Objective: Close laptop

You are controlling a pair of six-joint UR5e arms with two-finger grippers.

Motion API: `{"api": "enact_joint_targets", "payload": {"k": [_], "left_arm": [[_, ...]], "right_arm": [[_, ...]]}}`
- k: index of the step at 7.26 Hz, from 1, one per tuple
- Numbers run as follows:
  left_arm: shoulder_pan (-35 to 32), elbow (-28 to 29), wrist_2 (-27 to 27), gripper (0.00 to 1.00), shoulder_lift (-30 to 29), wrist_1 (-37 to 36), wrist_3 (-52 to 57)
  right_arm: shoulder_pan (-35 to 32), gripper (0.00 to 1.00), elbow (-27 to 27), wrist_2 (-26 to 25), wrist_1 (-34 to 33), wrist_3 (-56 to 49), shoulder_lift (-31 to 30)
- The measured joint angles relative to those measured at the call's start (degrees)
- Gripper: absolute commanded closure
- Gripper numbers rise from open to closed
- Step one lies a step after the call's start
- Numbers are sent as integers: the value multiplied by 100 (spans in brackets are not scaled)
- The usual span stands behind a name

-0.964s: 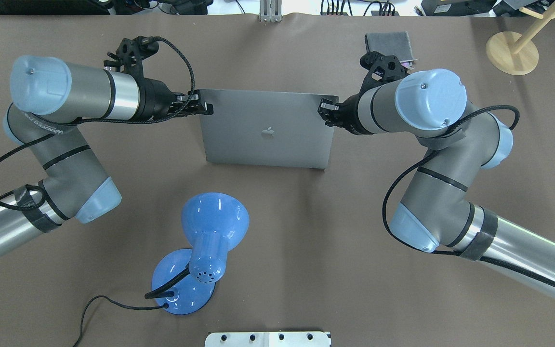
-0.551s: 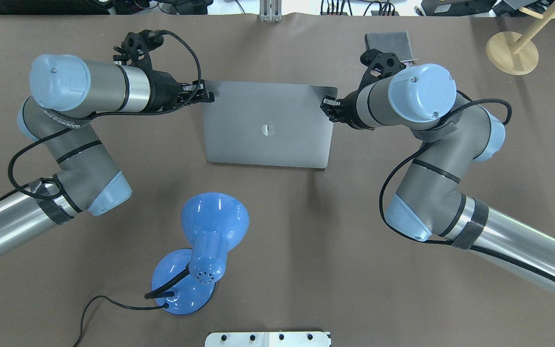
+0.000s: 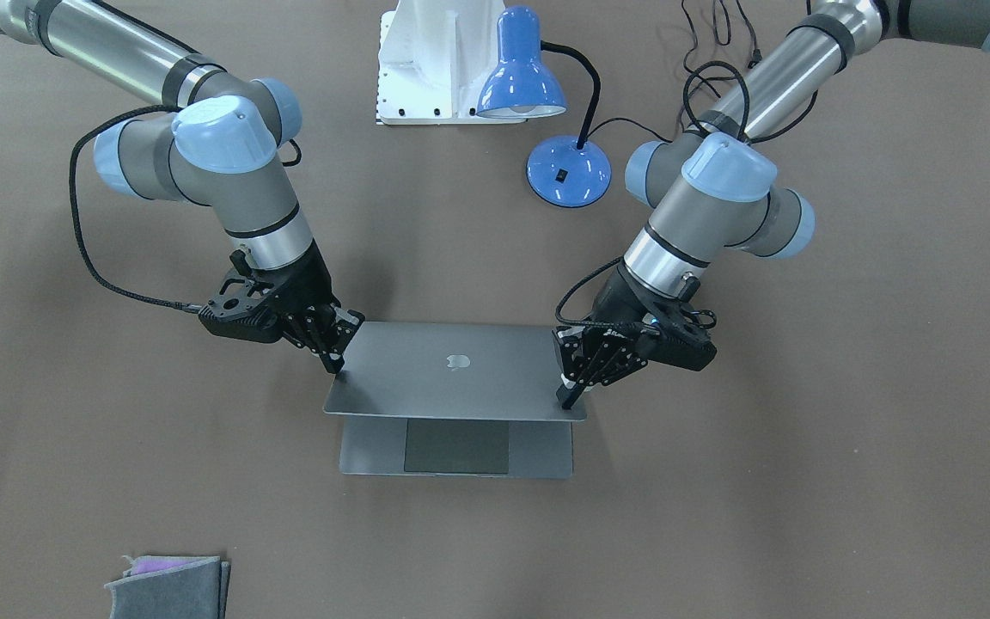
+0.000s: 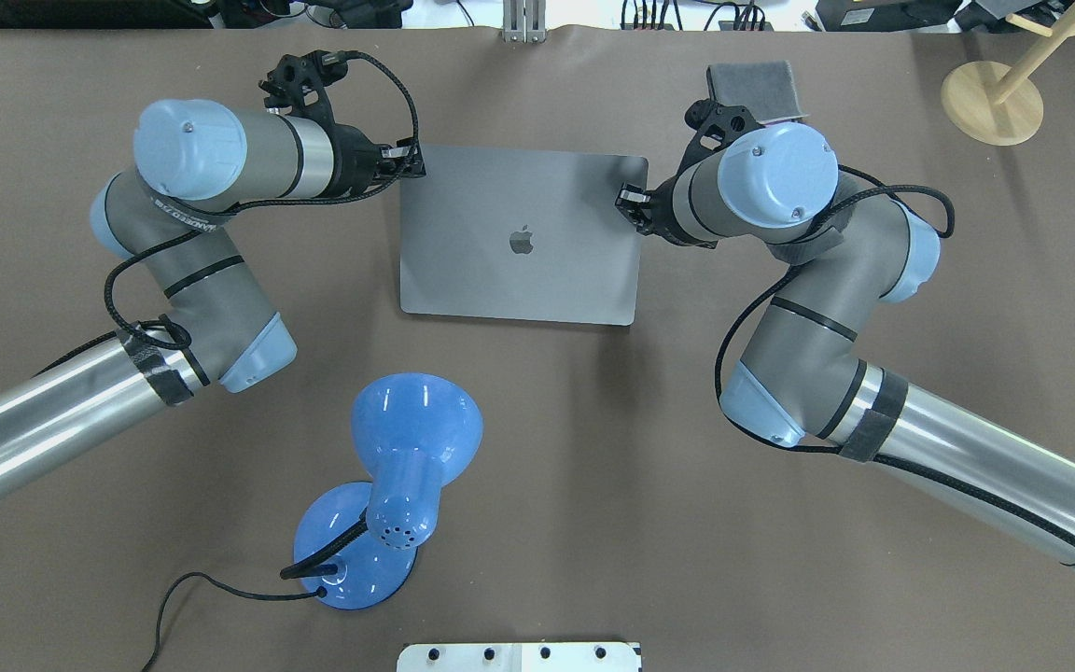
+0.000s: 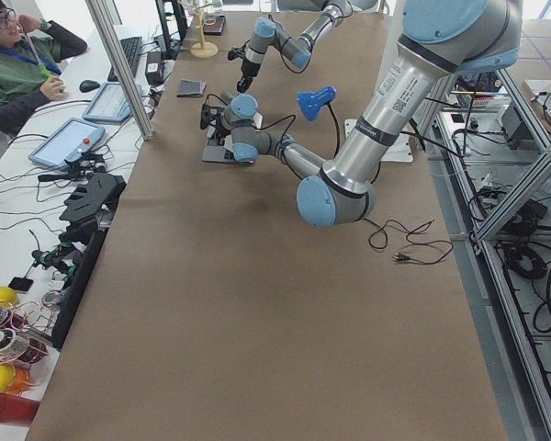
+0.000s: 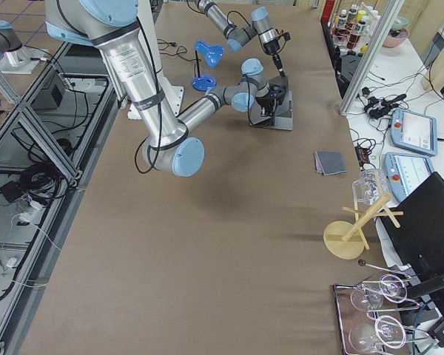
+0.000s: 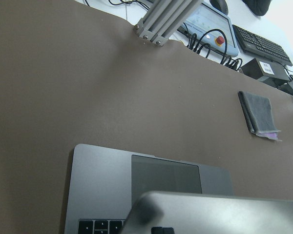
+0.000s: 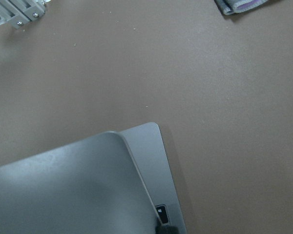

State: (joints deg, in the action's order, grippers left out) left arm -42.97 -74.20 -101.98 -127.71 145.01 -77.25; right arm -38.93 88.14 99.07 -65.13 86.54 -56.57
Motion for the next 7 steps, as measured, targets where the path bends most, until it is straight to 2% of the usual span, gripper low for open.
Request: {"api": "enact_joint_targets", "payload": {"k": [3, 7], "left_arm": [[56, 598, 241, 100, -231, -2, 196], [221, 831, 482, 100, -315, -1, 262]], "right_arm": [[0, 100, -551, -71, -2, 13, 239], [-3, 100, -799, -88, -5, 3, 319]]}}
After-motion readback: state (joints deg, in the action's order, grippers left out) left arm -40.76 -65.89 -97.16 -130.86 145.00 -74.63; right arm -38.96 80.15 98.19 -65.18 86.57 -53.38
